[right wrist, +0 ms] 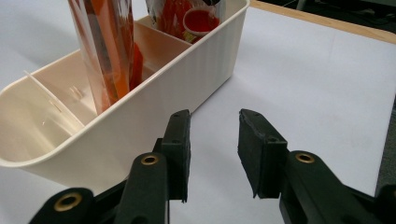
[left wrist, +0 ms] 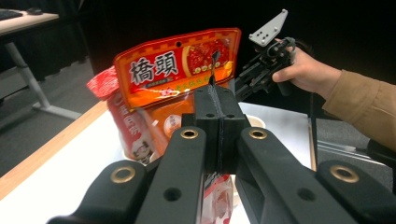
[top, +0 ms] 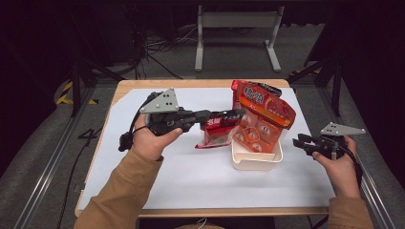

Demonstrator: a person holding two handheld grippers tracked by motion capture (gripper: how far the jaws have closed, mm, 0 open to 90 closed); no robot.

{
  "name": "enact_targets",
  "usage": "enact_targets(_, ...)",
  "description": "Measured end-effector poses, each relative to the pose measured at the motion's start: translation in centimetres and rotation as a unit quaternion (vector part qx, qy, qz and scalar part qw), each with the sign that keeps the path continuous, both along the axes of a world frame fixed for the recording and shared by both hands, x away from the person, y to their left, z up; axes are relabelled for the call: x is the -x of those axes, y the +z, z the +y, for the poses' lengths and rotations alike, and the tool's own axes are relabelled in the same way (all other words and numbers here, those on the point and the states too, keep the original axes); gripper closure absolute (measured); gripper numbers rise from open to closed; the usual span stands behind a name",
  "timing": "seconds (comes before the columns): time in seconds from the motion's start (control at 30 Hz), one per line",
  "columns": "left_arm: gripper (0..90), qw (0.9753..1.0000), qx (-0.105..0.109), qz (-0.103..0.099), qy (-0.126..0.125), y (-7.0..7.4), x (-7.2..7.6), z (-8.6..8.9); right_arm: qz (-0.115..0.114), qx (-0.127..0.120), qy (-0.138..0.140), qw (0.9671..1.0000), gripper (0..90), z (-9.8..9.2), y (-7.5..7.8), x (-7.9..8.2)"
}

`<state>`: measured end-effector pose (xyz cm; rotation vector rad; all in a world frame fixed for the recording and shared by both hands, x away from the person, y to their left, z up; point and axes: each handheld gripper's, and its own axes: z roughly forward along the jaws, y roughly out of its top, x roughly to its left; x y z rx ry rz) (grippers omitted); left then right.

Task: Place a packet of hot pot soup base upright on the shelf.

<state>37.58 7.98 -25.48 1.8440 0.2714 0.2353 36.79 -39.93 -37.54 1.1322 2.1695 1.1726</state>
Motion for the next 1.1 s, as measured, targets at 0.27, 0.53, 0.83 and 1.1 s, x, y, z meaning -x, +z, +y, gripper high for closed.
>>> enact_targets(0.27, 90.0, 0.9999, 0.003, -0.005, -0.016, -0.4, -0.1, -2.0, -0.004, -0.002, 0.001, 1.0000, 63.3, 0.0, 0.1, 0.1)
enact_targets(0.53, 90.0, 0.9996, 0.011, -0.007, -0.026, -0.9, -0.1, -3.6, -0.006, -0.004, 0.000, 1.0000, 63.3, -0.2, 0.2, 0.2)
enact_targets(0.83, 90.0, 0.9990, 0.016, -0.007, -0.040, -1.4, -0.1, -5.7, -0.006, -0.005, 0.000, 1.0000, 63.2, -0.2, 0.2, 0.2)
enact_targets(1.1, 90.0, 0.9984, 0.021, -0.010, -0.051, -1.7, -0.2, -6.9, -0.007, -0.007, 0.002, 1.0000, 63.2, -0.3, 0.3, 0.1)
